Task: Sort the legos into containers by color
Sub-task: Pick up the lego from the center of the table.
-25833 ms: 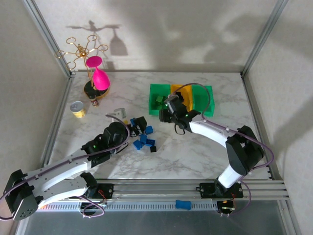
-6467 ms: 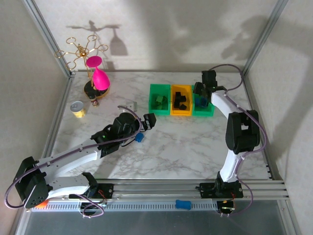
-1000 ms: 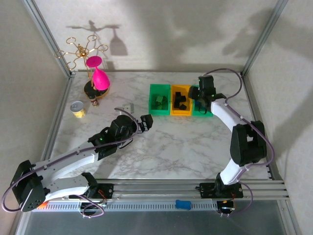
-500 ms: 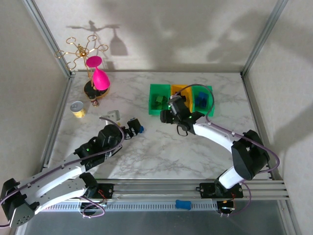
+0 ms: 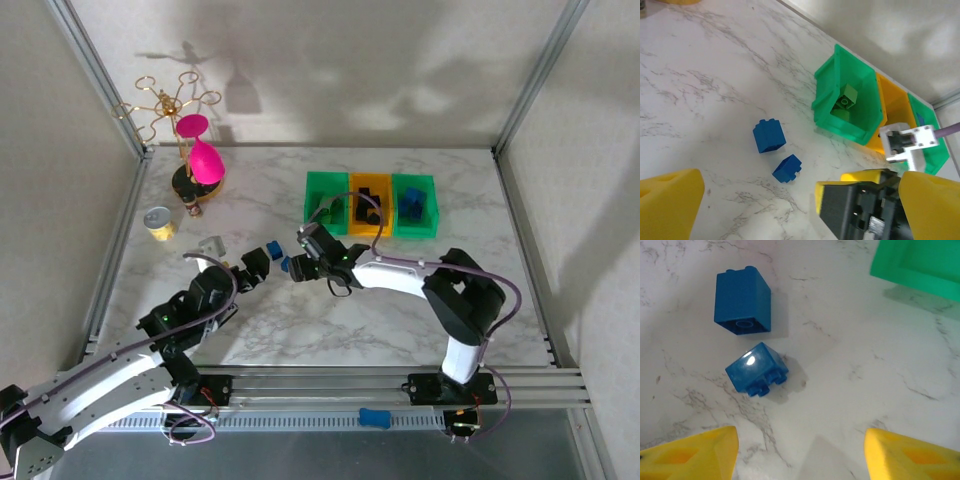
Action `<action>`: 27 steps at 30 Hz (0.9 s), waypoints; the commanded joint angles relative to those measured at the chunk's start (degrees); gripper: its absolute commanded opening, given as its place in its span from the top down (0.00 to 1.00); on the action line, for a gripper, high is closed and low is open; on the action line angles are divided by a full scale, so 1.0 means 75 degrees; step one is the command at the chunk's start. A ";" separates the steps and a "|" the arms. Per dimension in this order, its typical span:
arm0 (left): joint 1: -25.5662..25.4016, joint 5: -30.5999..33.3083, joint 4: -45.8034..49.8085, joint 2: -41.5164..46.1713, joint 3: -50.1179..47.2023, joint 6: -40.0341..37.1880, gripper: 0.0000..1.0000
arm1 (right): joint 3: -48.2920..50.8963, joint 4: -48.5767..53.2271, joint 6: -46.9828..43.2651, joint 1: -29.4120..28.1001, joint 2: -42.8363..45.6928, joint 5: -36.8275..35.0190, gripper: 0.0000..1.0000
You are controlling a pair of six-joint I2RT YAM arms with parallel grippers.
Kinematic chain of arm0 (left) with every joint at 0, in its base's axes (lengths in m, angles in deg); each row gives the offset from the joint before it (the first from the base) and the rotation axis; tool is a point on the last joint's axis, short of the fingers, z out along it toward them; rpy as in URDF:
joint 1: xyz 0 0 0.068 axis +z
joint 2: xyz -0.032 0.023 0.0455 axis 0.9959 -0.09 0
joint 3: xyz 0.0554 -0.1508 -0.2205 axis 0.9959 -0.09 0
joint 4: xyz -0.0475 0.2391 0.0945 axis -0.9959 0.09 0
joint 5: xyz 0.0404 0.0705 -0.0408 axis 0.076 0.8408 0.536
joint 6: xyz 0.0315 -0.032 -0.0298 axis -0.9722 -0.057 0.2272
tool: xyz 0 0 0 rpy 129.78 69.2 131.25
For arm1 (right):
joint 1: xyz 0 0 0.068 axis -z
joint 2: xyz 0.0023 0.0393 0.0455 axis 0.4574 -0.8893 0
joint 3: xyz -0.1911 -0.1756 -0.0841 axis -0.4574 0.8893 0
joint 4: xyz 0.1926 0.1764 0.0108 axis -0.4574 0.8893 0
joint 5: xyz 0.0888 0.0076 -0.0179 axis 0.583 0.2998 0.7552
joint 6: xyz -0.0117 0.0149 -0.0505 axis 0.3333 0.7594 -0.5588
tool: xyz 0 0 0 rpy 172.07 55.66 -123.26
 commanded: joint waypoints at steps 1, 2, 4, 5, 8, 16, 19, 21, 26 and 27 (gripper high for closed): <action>0.0081 0.0341 0.0271 0.0172 -0.0084 0.0228 0.00 | -0.0459 -0.0456 -0.0334 -0.0035 -0.0385 0.0304 0.32; 0.0081 0.0363 0.0268 0.0176 -0.0075 0.0199 0.00 | -0.0552 -0.0502 -0.0403 -0.0034 -0.0516 0.0388 0.32; 0.0083 0.0417 0.0284 0.0161 -0.0059 0.0176 0.01 | -0.0869 -0.0437 -0.0529 -0.0042 -0.0845 0.0360 0.32; 0.0093 0.0440 0.0297 0.0144 -0.0058 0.0169 0.00 | -0.1001 -0.0414 -0.0588 -0.0036 -0.0969 0.0361 0.32; 0.0105 0.0453 0.0275 0.0108 -0.0050 0.0129 0.00 | -0.1381 -0.0375 -0.0800 -0.0054 -0.1368 0.0377 0.32; 0.0128 0.0488 0.0228 0.0163 -0.0164 0.0122 0.00 | -0.2024 -0.0131 -0.1436 -0.0036 -0.2123 0.0569 0.36; 0.0140 0.0442 0.0207 0.0147 -0.0188 0.0116 0.00 | -0.2007 -0.0245 -0.1699 -0.0029 -0.2181 0.0914 0.40; 0.0140 0.0442 0.0201 0.0143 -0.0200 0.0121 0.00 | -0.2017 -0.0187 -0.1742 -0.0042 -0.2204 0.0889 0.43; 0.0163 0.0400 0.0105 0.0135 -0.0224 0.0098 0.01 | -0.1987 -0.0118 -0.1770 -0.0030 -0.2228 0.0746 0.51; 0.0157 0.0394 0.0096 0.0139 -0.0212 0.0099 0.01 | -0.1952 -0.0106 -0.1750 -0.0027 -0.2206 0.0726 0.53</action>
